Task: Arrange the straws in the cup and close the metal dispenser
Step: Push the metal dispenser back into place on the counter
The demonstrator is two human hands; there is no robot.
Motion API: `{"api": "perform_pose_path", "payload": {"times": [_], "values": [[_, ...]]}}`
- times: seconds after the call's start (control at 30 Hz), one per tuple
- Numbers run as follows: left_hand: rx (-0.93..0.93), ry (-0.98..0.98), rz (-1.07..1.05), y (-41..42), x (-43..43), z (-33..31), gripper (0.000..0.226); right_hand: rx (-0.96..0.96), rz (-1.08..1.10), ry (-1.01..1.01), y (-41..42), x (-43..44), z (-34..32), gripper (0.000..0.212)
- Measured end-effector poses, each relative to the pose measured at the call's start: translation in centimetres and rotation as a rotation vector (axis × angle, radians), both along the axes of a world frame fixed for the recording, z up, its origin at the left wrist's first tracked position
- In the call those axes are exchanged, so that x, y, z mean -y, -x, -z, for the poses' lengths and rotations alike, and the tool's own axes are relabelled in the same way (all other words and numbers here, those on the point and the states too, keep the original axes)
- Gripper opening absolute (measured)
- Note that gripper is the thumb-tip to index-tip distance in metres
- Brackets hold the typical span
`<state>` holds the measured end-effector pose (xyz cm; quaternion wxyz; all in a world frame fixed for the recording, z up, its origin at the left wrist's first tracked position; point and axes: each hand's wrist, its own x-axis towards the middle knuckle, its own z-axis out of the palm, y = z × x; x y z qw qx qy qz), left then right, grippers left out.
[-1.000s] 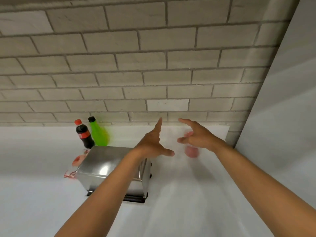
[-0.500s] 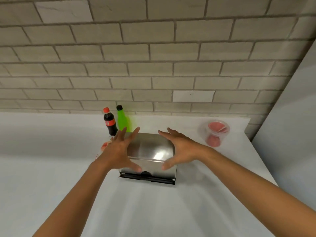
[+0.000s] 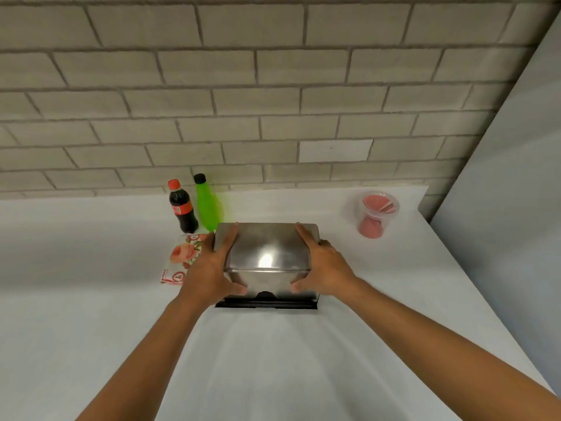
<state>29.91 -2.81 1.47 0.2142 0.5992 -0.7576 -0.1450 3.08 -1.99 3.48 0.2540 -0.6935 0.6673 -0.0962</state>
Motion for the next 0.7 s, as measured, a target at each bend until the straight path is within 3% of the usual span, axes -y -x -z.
{"api": "perform_pose_path", "payload": {"times": [0.37, 0.7], "values": [[0.047, -0.026, -0.043, 4.1, 3.6, -0.1, 0.135, -0.064, 0.06, -0.015, 2.5, 3.9, -0.8, 0.143], [-0.037, -0.059, -0.063, 8.8, 8.3, -0.9, 0.127, 0.052, 0.072, -0.004, 6.4, 9.5, -0.7, 0.147]]}}
